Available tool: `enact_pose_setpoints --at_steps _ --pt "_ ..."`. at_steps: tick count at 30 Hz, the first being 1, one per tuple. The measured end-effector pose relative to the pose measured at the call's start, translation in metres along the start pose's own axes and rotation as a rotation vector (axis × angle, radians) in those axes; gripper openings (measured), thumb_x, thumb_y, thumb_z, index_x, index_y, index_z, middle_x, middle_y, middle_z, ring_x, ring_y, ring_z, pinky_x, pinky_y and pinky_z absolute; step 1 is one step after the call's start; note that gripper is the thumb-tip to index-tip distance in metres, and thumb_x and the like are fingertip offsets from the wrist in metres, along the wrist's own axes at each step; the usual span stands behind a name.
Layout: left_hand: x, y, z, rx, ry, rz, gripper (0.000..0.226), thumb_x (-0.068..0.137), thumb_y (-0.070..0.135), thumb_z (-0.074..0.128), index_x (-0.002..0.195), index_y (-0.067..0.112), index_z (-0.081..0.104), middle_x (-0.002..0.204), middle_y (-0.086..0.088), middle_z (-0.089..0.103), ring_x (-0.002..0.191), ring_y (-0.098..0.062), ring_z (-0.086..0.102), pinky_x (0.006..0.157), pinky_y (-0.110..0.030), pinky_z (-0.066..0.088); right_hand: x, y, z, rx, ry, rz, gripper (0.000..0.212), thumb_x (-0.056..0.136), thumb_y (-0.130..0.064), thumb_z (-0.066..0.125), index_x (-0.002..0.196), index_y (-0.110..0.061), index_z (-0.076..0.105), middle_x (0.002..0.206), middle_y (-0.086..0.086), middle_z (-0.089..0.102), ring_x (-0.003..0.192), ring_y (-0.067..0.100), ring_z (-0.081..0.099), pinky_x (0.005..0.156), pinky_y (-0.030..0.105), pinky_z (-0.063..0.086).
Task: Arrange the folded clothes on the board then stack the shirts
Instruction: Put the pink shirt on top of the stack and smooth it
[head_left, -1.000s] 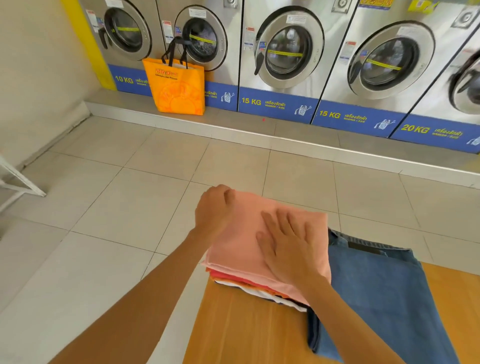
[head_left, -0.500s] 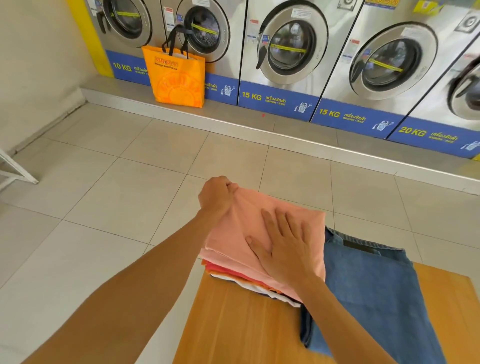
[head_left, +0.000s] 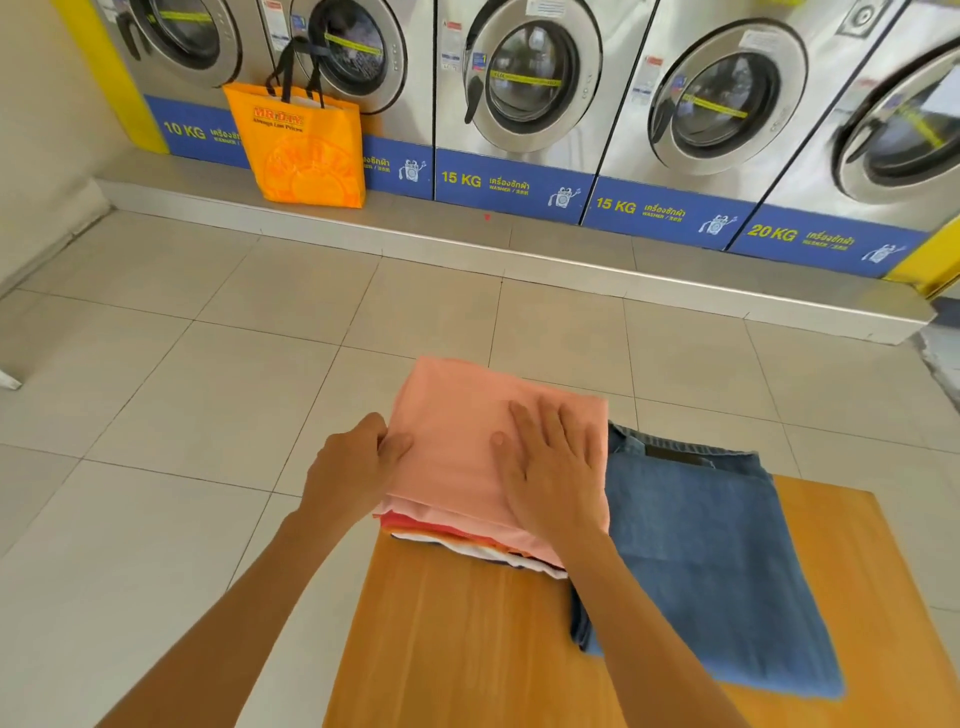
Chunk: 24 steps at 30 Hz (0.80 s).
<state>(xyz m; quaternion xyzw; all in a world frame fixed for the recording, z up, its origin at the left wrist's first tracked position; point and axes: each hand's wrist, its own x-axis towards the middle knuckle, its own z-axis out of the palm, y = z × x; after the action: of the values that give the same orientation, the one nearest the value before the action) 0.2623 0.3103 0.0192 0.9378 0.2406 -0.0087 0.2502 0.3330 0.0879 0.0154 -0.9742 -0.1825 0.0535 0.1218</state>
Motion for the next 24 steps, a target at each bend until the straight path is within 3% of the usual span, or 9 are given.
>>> enact_pose_setpoints --at_steps 3,5,8,10,13,15,18,24 --pt "0.003 -0.003 -0.007 0.039 0.056 -0.100 0.033 0.100 0.044 0.047 0.085 0.015 0.051 0.069 -0.002 0.060 0.062 -0.021 0.060 0.063 -0.039 0.058 -0.004 0.023 -0.009 0.143 0.000 0.220 0.057 0.102 -0.056 0.018 0.157 -0.039 0.015 0.168 -0.004 0.006 0.155 0.021 -0.001 0.121 0.059 0.002" --pt "-0.002 -0.004 -0.014 0.035 0.145 -0.122 0.022 0.100 0.034 0.051 0.088 0.015 0.052 0.075 -0.002 0.062 0.066 -0.021 0.059 0.061 -0.037 0.055 -0.011 0.038 -0.019 0.223 0.013 0.323 0.053 0.102 -0.050 0.026 0.154 -0.039 0.024 0.163 0.001 0.024 0.152 0.026 0.015 0.118 0.063 0.013" --pt "-0.023 0.019 -0.020 -0.036 0.401 0.085 0.003 0.095 0.015 0.057 0.095 0.016 0.060 0.095 -0.004 0.064 0.084 -0.022 0.057 0.070 -0.036 0.052 -0.037 0.047 -0.034 0.366 0.160 0.390 0.043 0.099 -0.033 0.043 0.142 -0.029 0.046 0.147 0.001 0.049 0.136 0.025 0.043 0.110 0.057 0.033" --pt "-0.041 0.050 -0.011 -0.078 0.455 0.252 0.015 0.092 0.008 0.058 0.100 0.018 0.066 0.111 -0.003 0.064 0.103 -0.024 0.058 0.088 -0.039 0.048 -0.065 0.044 -0.040 0.530 0.237 0.432 0.037 0.096 -0.020 0.050 0.132 -0.026 0.054 0.132 -0.002 0.059 0.119 0.021 0.056 0.097 0.045 0.048" --pt "-0.049 0.086 0.019 -0.106 0.282 0.383 0.023 0.097 0.014 0.052 0.115 0.020 0.065 0.142 -0.003 0.053 0.138 -0.025 0.041 0.117 -0.045 0.029 -0.095 0.034 -0.036 0.701 0.227 0.474 0.029 0.094 -0.011 0.055 0.118 -0.026 0.060 0.115 -0.006 0.062 0.101 0.012 0.061 0.077 0.025 0.048" --pt "-0.041 0.093 0.038 -0.057 0.125 0.372 0.031 0.103 0.026 0.039 0.129 0.024 0.056 0.159 -0.003 0.031 0.151 -0.024 0.016 0.123 -0.047 0.011 -0.104 0.031 -0.028 0.708 0.170 0.432 0.032 0.093 -0.013 0.060 0.119 -0.031 0.058 0.112 -0.009 0.058 0.098 0.008 0.061 0.074 0.019 0.047" --pt "-0.025 0.087 0.056 0.081 0.028 0.370 0.046 0.104 0.043 0.022 0.147 0.033 0.038 0.166 0.000 0.007 0.153 -0.020 -0.004 0.121 -0.047 -0.002 -0.108 0.031 -0.024 0.680 0.140 0.366 0.037 0.092 -0.017 0.066 0.120 -0.039 0.055 0.110 -0.014 0.052 0.094 0.006 0.060 0.072 0.015 0.047" --pt "-0.018 0.073 0.050 0.163 -0.013 0.385 0.055 0.099 0.055 0.010 0.151 0.045 0.024 0.166 0.006 -0.002 0.153 -0.018 -0.009 0.121 -0.053 -0.002 -0.096 0.028 -0.023 0.524 0.273 0.349 0.024 0.088 -0.008 0.060 0.096 -0.030 0.061 0.086 -0.008 0.054 0.070 0.009 0.056 0.055 0.024 0.047"
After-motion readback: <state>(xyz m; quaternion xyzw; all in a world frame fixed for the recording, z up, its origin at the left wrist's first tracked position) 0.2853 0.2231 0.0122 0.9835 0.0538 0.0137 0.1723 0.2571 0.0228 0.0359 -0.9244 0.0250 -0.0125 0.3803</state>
